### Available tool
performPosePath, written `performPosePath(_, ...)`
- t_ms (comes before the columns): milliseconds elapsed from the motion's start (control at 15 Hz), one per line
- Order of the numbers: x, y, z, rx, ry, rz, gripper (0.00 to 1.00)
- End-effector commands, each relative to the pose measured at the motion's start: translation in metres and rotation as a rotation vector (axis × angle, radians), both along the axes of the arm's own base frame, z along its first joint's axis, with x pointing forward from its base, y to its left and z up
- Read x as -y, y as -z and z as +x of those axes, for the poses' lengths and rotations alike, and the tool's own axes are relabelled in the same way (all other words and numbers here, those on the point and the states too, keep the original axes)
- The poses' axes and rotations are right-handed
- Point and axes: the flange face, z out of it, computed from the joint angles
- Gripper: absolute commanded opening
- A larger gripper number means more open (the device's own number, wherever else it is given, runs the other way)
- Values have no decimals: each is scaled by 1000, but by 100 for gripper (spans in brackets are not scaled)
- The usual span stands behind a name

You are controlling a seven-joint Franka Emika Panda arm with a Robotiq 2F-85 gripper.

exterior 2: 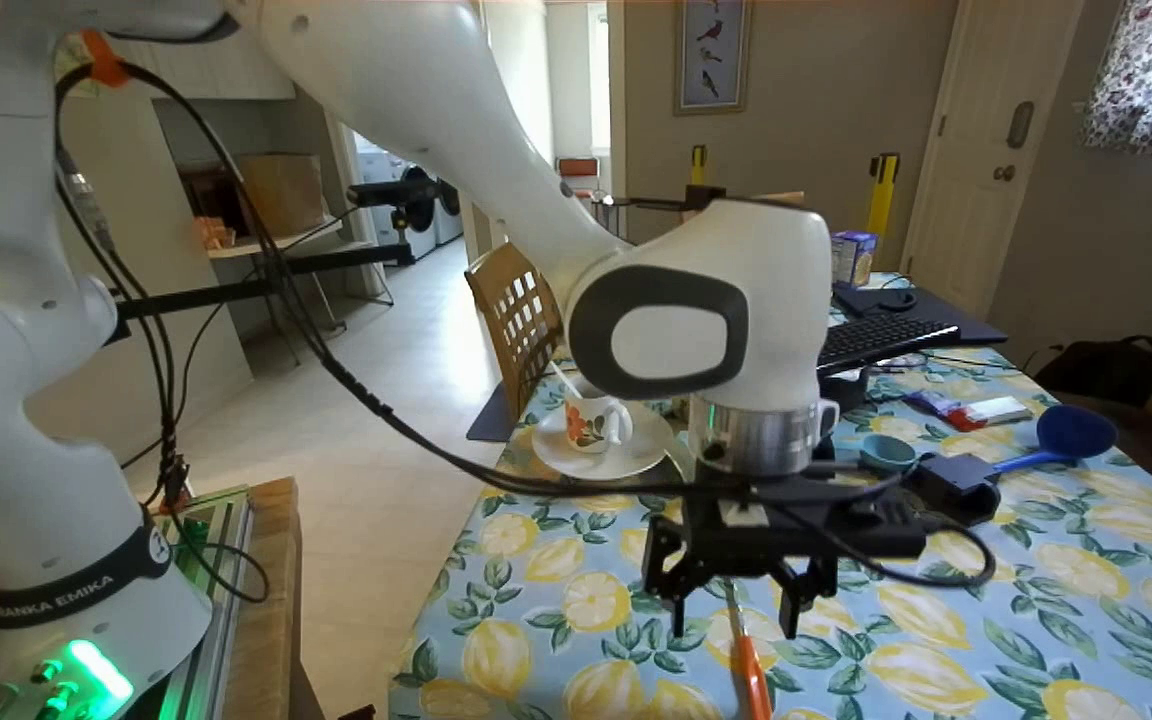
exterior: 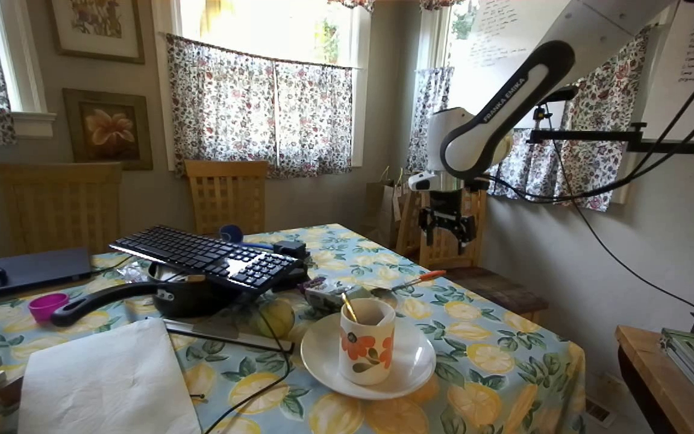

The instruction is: Use the spatula to pick up the packet and put it on the plate

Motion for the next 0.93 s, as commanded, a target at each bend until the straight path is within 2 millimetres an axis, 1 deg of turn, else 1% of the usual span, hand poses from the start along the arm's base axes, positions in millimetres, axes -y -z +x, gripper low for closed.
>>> performPosePath(0,6,9,-3,-11,4,9,100)
performPosePath(67,7,12,-4,-14,7,8,100)
performPosePath(133,6,11,-3,-11,5,7,100)
performPosePath(267,-3,6,3,19,-19,-22,100)
performPosePath(400,-5,19,14,-1,-57,-19,100)
performPosePath(667,-5,49,30,-39,-54,2,100)
performPosePath(800,-2,56,35,-37,-35,-3,98)
performPosePath(867,2,59,38,-34,-18,-6,95)
